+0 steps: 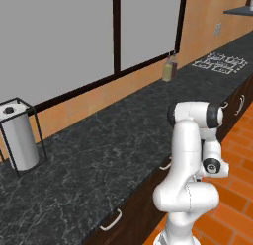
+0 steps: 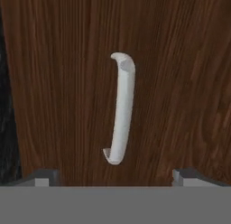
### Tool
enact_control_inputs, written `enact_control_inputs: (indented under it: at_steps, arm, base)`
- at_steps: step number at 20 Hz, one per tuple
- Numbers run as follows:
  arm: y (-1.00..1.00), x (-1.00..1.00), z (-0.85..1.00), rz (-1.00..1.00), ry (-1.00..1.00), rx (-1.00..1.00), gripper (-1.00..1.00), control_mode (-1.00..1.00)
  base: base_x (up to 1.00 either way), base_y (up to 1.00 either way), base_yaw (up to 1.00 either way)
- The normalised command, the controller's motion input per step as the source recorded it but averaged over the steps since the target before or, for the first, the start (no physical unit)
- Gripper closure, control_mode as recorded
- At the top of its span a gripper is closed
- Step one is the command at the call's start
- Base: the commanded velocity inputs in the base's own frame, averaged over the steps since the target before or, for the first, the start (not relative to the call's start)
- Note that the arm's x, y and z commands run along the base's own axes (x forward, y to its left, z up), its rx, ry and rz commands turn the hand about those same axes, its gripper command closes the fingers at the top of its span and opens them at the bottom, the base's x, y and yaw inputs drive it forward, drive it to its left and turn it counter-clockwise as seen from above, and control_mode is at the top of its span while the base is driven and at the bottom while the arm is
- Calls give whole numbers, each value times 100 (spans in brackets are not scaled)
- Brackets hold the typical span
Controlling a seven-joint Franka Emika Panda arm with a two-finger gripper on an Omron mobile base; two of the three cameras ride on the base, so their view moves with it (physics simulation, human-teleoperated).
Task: Take a straw from the drawer in front and place it inside the glass cup on the dining counter.
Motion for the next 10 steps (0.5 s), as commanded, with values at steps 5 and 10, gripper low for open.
enact_control_inputs:
  at_steps: [5, 10]
  arm:
    - [0, 59, -27, 0, 3, 1, -100, -100]
    - [21, 41, -22, 0, 10, 0, -100, -100]
  base:
    - [0, 0, 0]
    - [0, 0, 0]
